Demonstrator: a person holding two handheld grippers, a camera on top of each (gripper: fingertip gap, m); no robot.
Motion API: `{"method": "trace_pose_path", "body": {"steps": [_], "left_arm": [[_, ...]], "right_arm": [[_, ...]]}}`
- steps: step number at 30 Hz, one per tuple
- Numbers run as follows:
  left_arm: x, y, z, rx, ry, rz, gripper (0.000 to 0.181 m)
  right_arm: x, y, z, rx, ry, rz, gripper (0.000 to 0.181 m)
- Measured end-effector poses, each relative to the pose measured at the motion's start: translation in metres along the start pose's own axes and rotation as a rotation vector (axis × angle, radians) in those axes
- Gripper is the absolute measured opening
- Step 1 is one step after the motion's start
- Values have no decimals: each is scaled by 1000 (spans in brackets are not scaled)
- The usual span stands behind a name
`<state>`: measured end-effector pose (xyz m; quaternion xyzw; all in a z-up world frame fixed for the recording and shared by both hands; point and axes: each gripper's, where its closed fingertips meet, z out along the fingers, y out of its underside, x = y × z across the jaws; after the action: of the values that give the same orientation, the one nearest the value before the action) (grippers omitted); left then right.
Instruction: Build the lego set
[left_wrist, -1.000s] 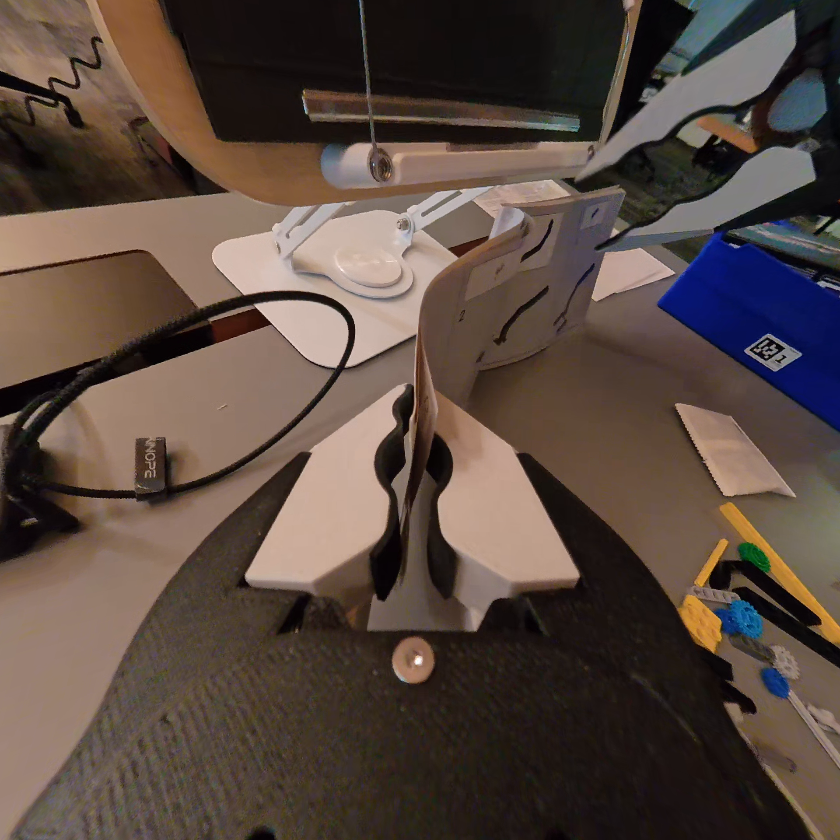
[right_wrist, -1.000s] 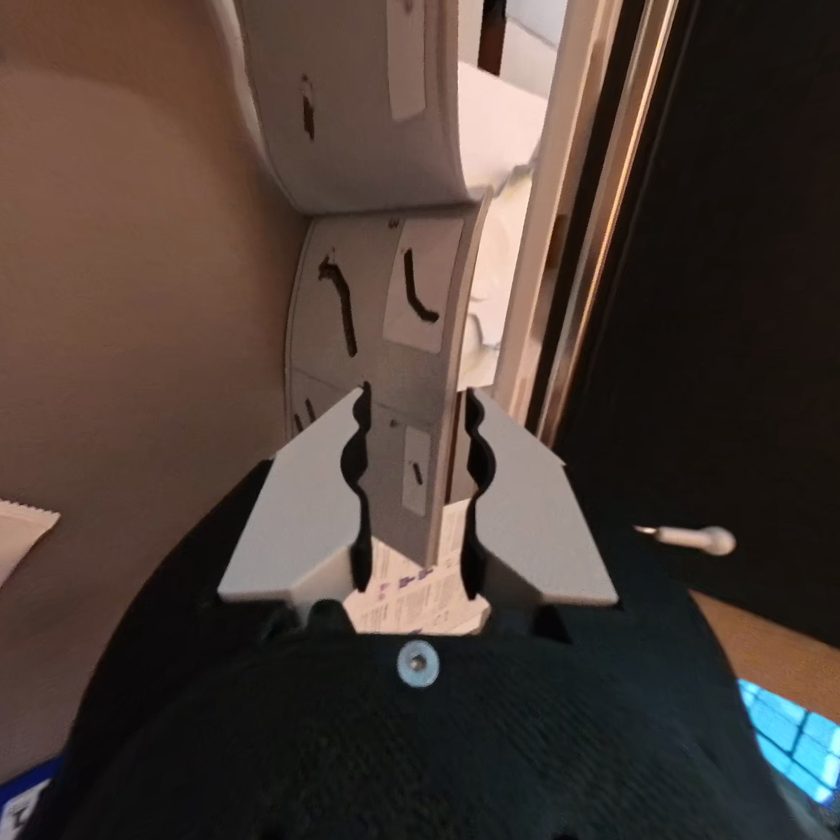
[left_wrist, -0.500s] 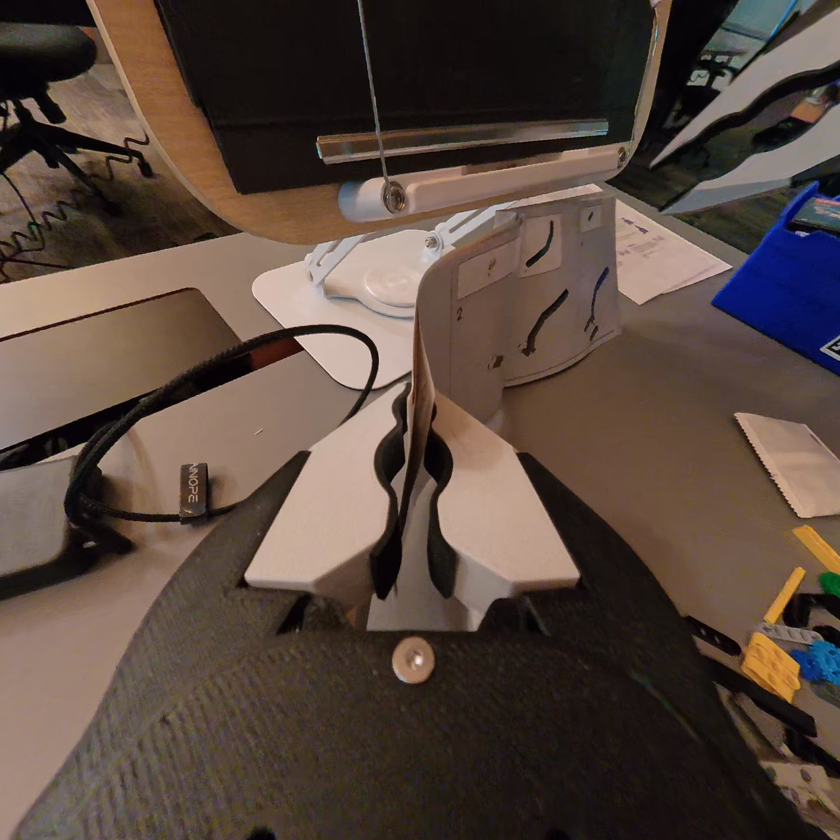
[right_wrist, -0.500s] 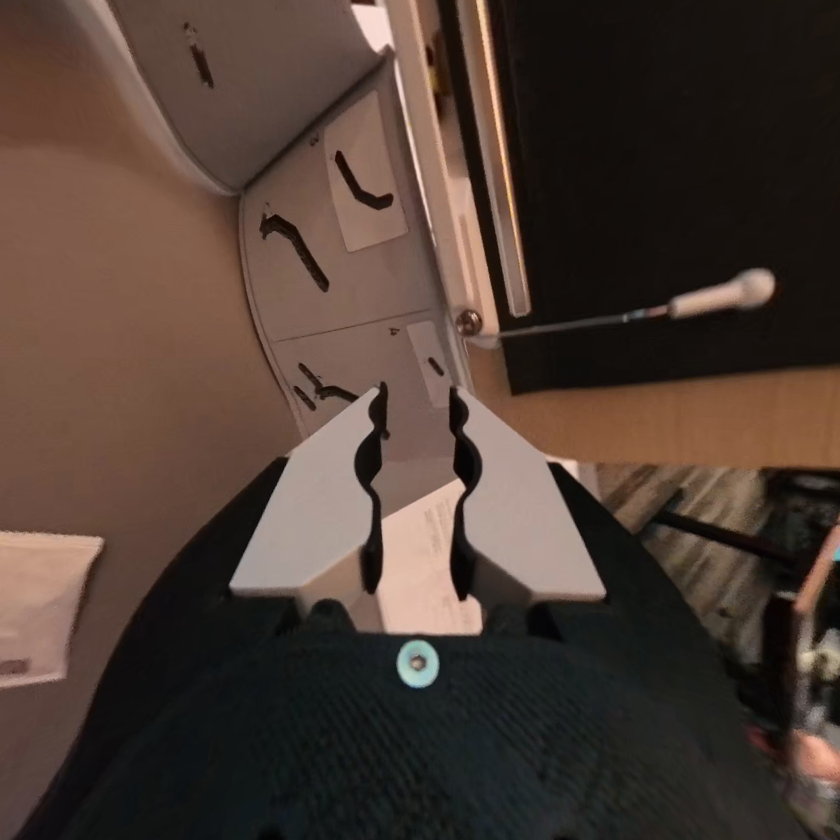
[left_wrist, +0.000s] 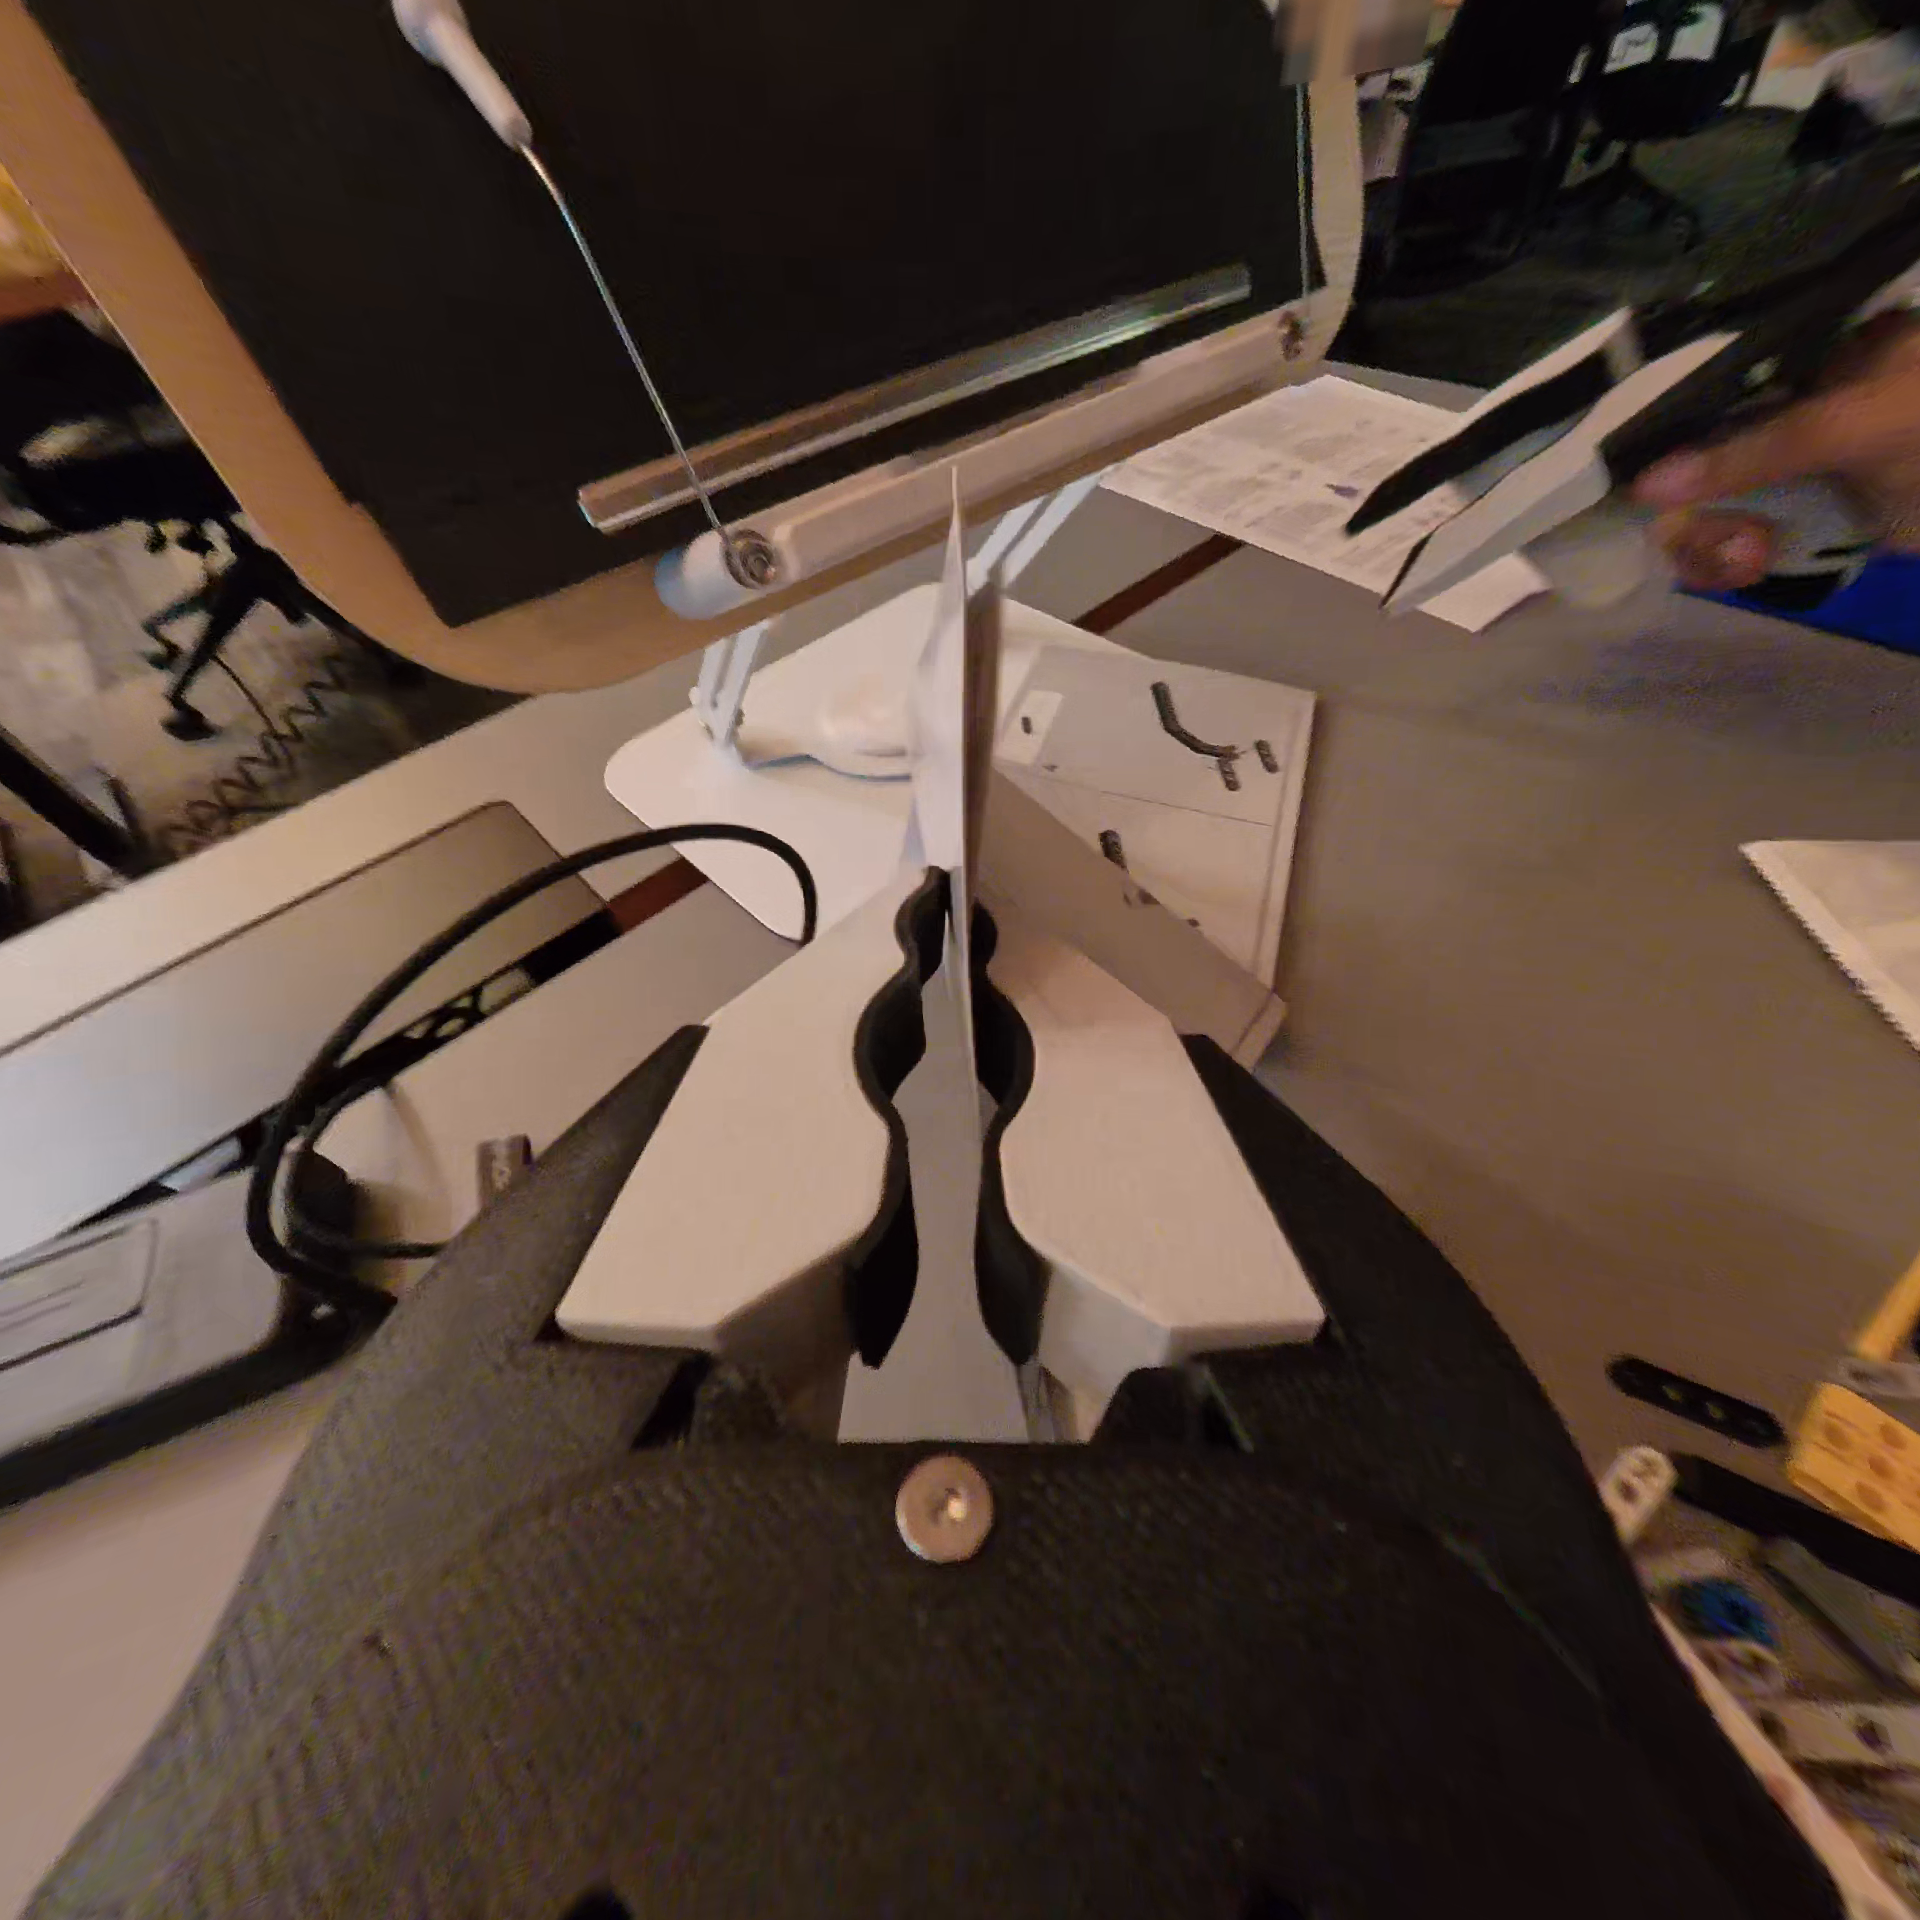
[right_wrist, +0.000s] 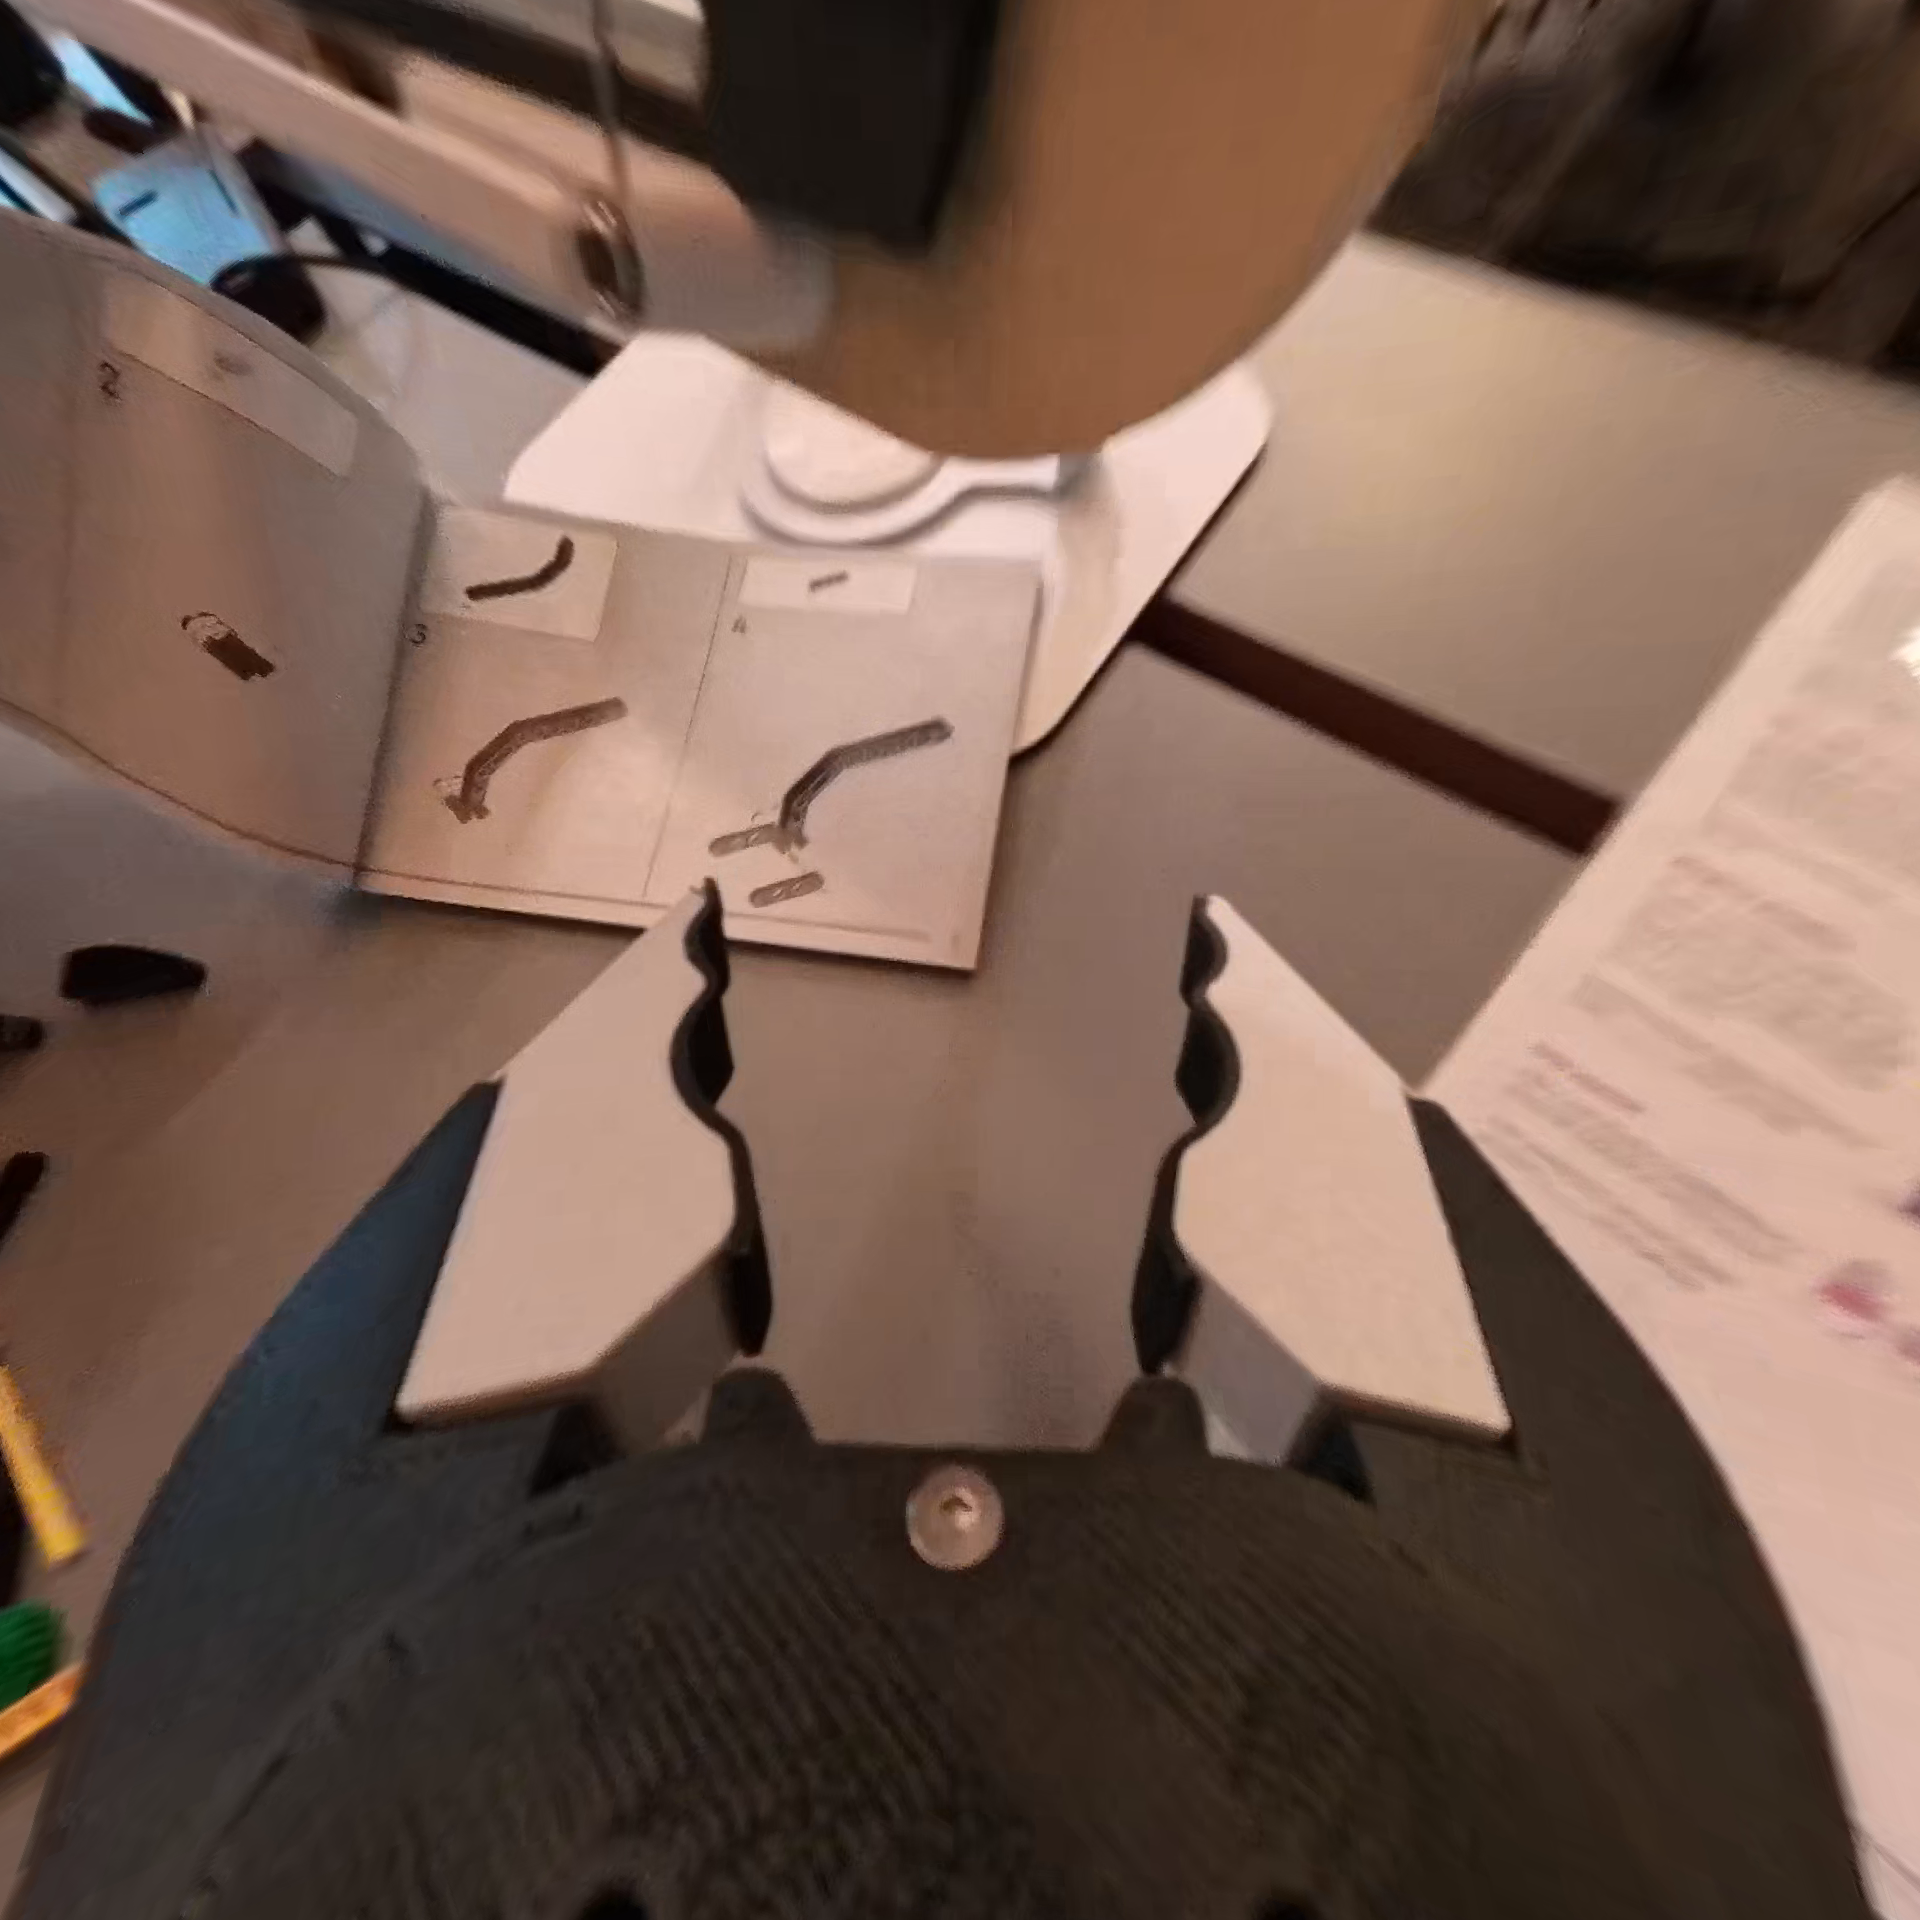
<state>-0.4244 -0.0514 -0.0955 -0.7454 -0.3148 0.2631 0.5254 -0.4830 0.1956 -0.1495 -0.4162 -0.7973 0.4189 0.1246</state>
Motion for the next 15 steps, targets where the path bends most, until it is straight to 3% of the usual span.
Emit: {"method": "trace_pose_path", "body": {"steps": [5, 10, 13, 14, 15], "left_arm": [[11, -16, -23, 43, 96, -133, 0], [32, -31, -44, 70, 146, -31, 0], [42, -33, -51, 73, 121, 98, 0], [44, -34, -52, 74, 115, 113, 0], [45, -35, -52, 76, 107, 114, 0]], "right_arm": [[-28, 6, 27, -66, -244, 189, 93], [-29, 14, 52, -127, -199, 130, 89], [-39, 15, 59, -112, -177, 85, 74], [-41, 17, 62, -121, -157, 55, 62], [-43, 21, 63, -136, -127, 11, 39]]}}
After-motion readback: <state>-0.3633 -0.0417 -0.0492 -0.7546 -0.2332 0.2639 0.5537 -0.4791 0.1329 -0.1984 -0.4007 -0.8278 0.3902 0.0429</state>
